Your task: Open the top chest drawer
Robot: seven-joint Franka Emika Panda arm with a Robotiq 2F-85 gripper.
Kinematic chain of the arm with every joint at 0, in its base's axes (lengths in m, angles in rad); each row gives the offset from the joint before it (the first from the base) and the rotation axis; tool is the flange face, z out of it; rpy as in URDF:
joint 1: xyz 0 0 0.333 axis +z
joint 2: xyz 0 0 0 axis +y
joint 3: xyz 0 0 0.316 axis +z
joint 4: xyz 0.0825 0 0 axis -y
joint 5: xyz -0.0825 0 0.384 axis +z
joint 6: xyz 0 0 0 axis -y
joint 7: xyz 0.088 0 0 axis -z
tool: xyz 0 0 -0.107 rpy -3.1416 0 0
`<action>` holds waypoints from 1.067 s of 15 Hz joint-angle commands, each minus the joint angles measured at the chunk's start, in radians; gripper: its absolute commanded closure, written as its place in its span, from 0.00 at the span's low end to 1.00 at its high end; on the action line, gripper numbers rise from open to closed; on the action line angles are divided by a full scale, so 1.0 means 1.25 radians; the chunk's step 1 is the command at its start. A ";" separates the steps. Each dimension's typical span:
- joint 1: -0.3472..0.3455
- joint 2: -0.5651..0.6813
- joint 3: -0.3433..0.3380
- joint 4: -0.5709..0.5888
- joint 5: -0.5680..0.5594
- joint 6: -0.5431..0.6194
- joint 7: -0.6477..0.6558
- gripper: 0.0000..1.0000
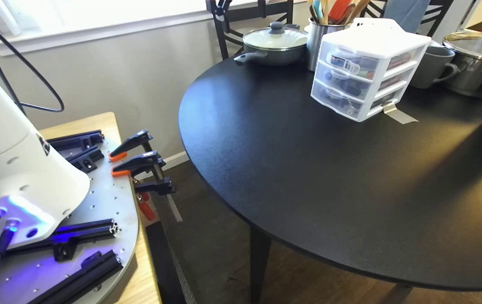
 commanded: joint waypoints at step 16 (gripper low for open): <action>-0.638 -0.177 0.568 -0.134 -0.796 0.457 0.920 0.00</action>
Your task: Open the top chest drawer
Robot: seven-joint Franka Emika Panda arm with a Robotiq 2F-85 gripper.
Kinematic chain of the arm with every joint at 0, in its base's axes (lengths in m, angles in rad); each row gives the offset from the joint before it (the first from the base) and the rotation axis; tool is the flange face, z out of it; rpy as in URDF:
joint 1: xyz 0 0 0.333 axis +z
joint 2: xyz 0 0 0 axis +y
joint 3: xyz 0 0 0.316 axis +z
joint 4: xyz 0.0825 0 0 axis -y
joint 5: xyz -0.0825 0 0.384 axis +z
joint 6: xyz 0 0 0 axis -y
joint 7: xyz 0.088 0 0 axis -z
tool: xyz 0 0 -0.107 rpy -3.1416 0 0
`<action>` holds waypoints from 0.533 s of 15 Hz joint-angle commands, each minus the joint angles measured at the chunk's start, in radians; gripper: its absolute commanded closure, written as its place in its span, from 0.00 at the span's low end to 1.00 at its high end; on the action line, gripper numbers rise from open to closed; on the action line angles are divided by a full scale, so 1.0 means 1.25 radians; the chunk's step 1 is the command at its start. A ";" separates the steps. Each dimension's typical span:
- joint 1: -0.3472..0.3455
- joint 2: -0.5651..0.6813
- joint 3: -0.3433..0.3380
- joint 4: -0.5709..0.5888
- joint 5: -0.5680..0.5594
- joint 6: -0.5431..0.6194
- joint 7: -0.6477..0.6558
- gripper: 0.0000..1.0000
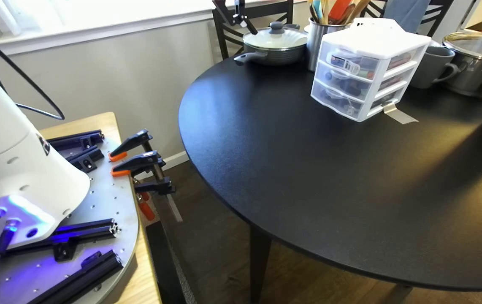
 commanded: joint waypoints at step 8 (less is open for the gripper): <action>-0.228 0.021 0.304 0.002 0.427 0.120 0.023 0.00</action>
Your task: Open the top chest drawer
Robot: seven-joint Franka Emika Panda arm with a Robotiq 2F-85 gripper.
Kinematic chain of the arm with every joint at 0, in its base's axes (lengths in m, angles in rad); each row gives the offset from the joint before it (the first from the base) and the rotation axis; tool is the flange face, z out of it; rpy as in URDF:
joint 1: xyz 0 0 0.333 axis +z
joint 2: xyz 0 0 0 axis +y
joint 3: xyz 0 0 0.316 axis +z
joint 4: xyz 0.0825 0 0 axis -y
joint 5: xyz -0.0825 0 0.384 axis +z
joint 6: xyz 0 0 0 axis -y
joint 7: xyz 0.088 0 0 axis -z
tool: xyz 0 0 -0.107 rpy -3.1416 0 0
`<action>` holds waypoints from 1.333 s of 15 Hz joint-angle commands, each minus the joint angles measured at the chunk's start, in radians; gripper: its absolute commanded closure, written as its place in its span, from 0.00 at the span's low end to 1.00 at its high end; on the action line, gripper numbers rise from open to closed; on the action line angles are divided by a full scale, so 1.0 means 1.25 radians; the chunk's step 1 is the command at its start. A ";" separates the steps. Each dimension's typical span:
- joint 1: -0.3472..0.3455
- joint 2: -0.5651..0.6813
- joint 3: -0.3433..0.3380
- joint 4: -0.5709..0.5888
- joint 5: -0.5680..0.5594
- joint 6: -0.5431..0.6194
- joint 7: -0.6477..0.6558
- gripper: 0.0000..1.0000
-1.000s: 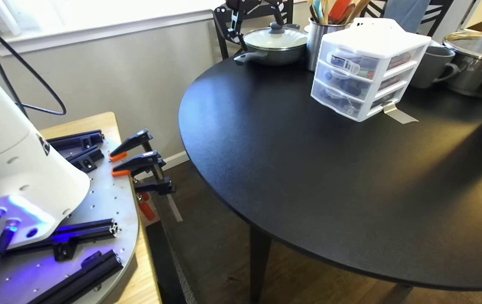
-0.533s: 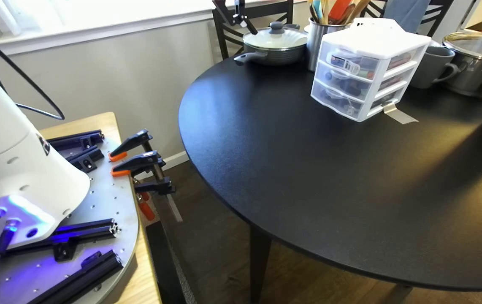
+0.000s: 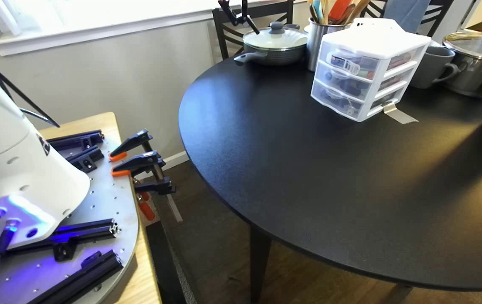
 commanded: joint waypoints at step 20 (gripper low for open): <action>-0.454 -0.324 0.535 0.037 0.203 0.251 -0.192 0.00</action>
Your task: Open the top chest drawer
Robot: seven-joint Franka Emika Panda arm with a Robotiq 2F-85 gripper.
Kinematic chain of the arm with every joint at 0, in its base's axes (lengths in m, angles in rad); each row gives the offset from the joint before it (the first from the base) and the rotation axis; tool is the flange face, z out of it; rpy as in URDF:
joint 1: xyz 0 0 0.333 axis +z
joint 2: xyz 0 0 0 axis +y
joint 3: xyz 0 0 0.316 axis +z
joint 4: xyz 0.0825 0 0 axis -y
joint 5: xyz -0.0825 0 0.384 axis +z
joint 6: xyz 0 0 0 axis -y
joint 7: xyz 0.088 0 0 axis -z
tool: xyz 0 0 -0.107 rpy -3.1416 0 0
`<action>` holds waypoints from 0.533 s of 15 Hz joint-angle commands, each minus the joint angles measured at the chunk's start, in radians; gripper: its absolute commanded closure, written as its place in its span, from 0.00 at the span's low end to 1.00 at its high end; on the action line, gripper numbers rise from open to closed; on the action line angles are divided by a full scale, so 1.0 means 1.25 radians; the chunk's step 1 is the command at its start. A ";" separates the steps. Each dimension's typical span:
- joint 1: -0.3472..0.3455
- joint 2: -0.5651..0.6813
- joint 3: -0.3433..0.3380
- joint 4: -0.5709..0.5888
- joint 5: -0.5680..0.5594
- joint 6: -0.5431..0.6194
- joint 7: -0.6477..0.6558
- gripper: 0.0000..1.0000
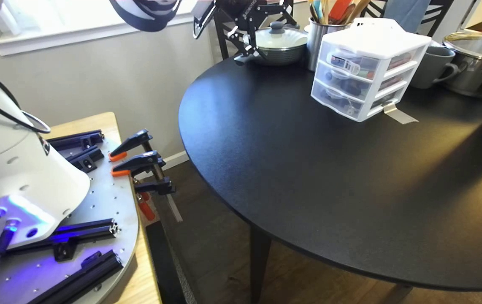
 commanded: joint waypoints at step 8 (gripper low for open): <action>-0.131 -0.269 0.158 0.084 0.295 0.075 -0.173 0.00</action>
